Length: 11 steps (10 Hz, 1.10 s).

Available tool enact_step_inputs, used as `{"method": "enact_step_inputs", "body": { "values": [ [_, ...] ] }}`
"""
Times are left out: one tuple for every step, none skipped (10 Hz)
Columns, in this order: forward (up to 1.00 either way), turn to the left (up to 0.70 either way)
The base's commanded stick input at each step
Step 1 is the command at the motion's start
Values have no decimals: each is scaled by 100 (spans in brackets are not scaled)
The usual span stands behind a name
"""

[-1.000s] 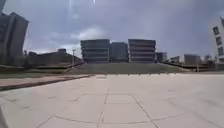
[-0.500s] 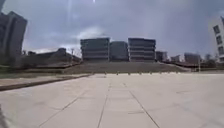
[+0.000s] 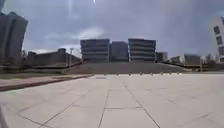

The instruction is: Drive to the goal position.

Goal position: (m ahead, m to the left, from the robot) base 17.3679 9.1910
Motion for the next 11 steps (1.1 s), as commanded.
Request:
{"method": "enact_step_inputs", "body": {
  "values": [
    [100, 0],
    [100, 0],
    [100, 0],
    [100, 0],
    [100, 3],
    [100, 3],
    [100, 3],
    [100, 3],
    [100, 3],
    [100, 3],
    [100, 3]
  ]
}}
